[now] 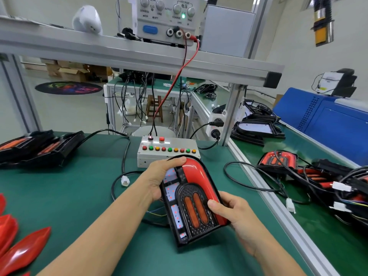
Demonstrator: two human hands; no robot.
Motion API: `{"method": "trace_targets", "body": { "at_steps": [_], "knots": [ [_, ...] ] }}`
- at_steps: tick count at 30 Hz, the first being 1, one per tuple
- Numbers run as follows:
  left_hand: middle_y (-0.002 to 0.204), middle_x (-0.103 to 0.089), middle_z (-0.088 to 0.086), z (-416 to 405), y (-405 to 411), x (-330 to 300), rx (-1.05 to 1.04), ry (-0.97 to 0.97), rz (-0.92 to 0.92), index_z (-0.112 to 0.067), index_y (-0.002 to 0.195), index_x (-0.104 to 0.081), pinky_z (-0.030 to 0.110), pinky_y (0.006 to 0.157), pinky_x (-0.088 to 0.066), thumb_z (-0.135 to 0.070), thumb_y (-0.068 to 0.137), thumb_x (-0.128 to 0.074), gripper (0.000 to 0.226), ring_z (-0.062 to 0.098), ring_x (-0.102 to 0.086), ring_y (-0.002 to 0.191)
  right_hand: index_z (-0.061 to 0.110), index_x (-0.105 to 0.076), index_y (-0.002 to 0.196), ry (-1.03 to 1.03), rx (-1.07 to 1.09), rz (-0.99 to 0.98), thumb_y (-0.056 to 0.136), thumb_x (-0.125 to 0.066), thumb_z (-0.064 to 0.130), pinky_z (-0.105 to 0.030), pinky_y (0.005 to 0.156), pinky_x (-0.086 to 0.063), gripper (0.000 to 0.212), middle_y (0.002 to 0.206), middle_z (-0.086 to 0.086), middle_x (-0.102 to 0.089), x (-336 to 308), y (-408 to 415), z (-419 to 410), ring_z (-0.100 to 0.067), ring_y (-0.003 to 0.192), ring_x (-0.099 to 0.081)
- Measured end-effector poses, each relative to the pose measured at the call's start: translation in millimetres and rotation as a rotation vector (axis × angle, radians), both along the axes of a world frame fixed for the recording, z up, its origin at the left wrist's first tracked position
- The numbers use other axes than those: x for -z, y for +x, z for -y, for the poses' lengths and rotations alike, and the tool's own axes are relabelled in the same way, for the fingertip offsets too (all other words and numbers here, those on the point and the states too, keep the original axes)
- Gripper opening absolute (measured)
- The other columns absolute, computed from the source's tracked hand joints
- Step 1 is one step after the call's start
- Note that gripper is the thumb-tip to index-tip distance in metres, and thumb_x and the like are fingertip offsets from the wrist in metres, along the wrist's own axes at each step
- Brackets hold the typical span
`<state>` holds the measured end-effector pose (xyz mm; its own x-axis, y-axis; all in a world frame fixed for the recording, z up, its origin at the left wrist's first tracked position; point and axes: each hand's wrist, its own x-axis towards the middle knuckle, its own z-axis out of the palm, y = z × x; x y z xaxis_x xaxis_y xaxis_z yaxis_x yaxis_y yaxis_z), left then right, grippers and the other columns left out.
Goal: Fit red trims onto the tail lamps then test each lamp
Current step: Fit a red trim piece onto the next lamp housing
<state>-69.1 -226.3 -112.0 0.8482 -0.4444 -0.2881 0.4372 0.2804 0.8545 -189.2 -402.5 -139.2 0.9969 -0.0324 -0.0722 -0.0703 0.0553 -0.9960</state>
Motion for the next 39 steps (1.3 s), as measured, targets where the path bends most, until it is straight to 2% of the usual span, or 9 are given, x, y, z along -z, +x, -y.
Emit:
{"method": "trace_targets", "body": {
  "at_steps": [6,17,20,22,24,27,30,33,39],
  "knots": [
    [0.076,-0.072,0.015,2.1,3.3,4.7,-0.034,0.006,0.011,-0.004,0.088,-0.069,0.033,0.052,-0.056,-0.016,0.076,-0.072,0.017,0.027,-0.068,0.058,0.007,-0.071,0.109,-0.006,0.035,0.013,0.083,-0.067,0.014,-0.020,0.066,-0.053,0.027,0.096,-0.013,-0.075,1.5,-0.3,-1.6,-0.021,0.080,-0.072],
    [0.076,-0.072,0.015,9.9,5.9,2.0,-0.019,0.091,0.019,-0.004,0.085,-0.069,0.031,0.051,-0.055,-0.019,0.078,-0.075,0.017,0.026,-0.069,0.058,0.008,-0.071,0.106,-0.004,0.088,-0.027,0.084,-0.067,0.017,-0.019,0.066,-0.053,0.025,0.096,-0.014,-0.075,3.5,-0.6,0.2,-0.023,0.082,-0.073],
    [0.088,-0.074,0.012,12.3,7.7,5.0,-0.045,0.152,0.108,-0.009,0.096,-0.070,0.033,0.065,-0.057,-0.024,0.080,-0.074,0.023,0.025,-0.071,0.072,0.006,-0.071,0.106,-0.002,0.115,-0.044,0.088,-0.065,0.016,-0.020,0.068,-0.054,0.022,0.095,-0.014,-0.075,7.0,0.2,1.2,-0.026,0.085,-0.073],
    [0.107,-0.071,0.011,14.6,7.0,6.9,-0.075,0.210,0.175,-0.010,0.115,-0.065,0.039,0.086,-0.054,-0.027,0.081,-0.073,0.039,0.026,-0.068,0.094,0.006,-0.072,0.104,-0.005,0.136,-0.065,0.089,-0.064,0.019,-0.019,0.067,-0.054,0.021,0.094,-0.013,-0.075,8.1,1.0,1.2,-0.026,0.085,-0.073],
    [0.131,-0.057,0.004,15.0,3.4,9.2,-0.068,0.310,0.268,-0.013,0.133,-0.052,0.036,0.100,-0.043,-0.026,0.082,-0.072,0.056,0.022,-0.056,0.115,0.006,-0.072,0.101,0.009,0.174,-0.103,0.090,-0.064,0.022,-0.019,0.063,-0.054,0.021,0.092,-0.013,-0.076,8.7,2.2,1.4,-0.024,0.082,-0.073],
    [0.141,-0.044,-0.002,12.0,-7.5,13.7,0.005,0.440,0.435,-0.019,0.144,-0.036,0.025,0.094,-0.033,-0.021,0.082,-0.073,0.072,0.010,-0.048,0.116,0.006,-0.072,0.097,0.010,0.255,-0.154,0.092,-0.062,0.025,-0.025,0.064,-0.054,0.023,0.088,-0.012,-0.076,10.6,4.9,4.1,-0.020,0.076,-0.073],
    [0.150,-0.035,-0.006,8.4,-18.4,23.0,0.068,0.564,0.551,-0.024,0.147,-0.032,0.026,0.104,-0.028,-0.021,0.080,-0.075,0.080,0.012,-0.036,0.132,0.006,-0.072,0.095,0.015,0.325,-0.170,0.092,-0.061,0.026,-0.025,0.060,-0.054,0.023,0.085,-0.012,-0.076,13.3,7.4,5.9,-0.015,0.069,-0.072],
    [0.153,-0.030,-0.008,6.6,-27.5,32.3,0.116,0.641,0.629,-0.023,0.147,-0.033,0.020,0.106,-0.023,-0.022,0.081,-0.073,0.077,0.006,-0.032,0.133,0.008,-0.074,0.092,-0.018,0.355,-0.173,0.093,-0.061,0.028,-0.021,0.056,-0.054,0.024,0.083,-0.008,-0.076,15.5,8.5,6.2,-0.013,0.068,-0.071],
    [0.157,-0.022,-0.008,4.3,-32.8,36.1,0.156,0.759,0.677,-0.021,0.147,-0.033,0.025,0.113,-0.021,-0.029,0.088,-0.065,0.068,0.011,-0.026,0.141,0.010,-0.073,0.090,-0.145,0.416,-0.173,0.093,-0.061,0.031,-0.023,0.052,-0.054,0.024,0.073,0.000,-0.075,16.8,15.4,5.3,-0.008,0.061,-0.069]
  ]
}}
